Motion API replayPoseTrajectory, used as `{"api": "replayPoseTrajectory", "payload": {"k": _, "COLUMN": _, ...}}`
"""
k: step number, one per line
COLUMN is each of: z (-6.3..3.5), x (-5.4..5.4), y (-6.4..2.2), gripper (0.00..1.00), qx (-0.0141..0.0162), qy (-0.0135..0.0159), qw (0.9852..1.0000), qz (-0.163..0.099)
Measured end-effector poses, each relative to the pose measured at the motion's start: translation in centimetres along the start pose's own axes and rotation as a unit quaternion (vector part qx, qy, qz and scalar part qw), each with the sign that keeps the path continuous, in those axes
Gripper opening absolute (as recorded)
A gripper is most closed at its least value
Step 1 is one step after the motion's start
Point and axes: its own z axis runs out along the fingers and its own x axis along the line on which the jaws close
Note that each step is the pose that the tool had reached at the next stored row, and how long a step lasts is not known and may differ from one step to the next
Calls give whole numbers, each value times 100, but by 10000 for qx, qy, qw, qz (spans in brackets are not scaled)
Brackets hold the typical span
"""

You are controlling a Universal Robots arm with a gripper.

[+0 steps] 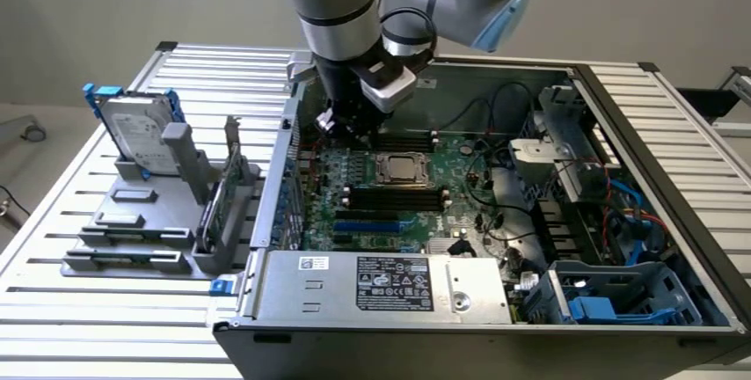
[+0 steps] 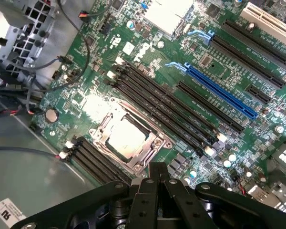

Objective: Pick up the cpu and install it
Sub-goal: 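Install the first cpu locking lever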

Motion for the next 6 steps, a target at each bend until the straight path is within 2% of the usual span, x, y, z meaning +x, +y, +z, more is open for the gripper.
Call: {"api": "replayPoseTrajectory", "payload": {"k": 6, "z": -1, "x": 1, "y": 1, "gripper": 11, "qx": 1, "qy": -1, "qw": 10000, "qz": -5}}
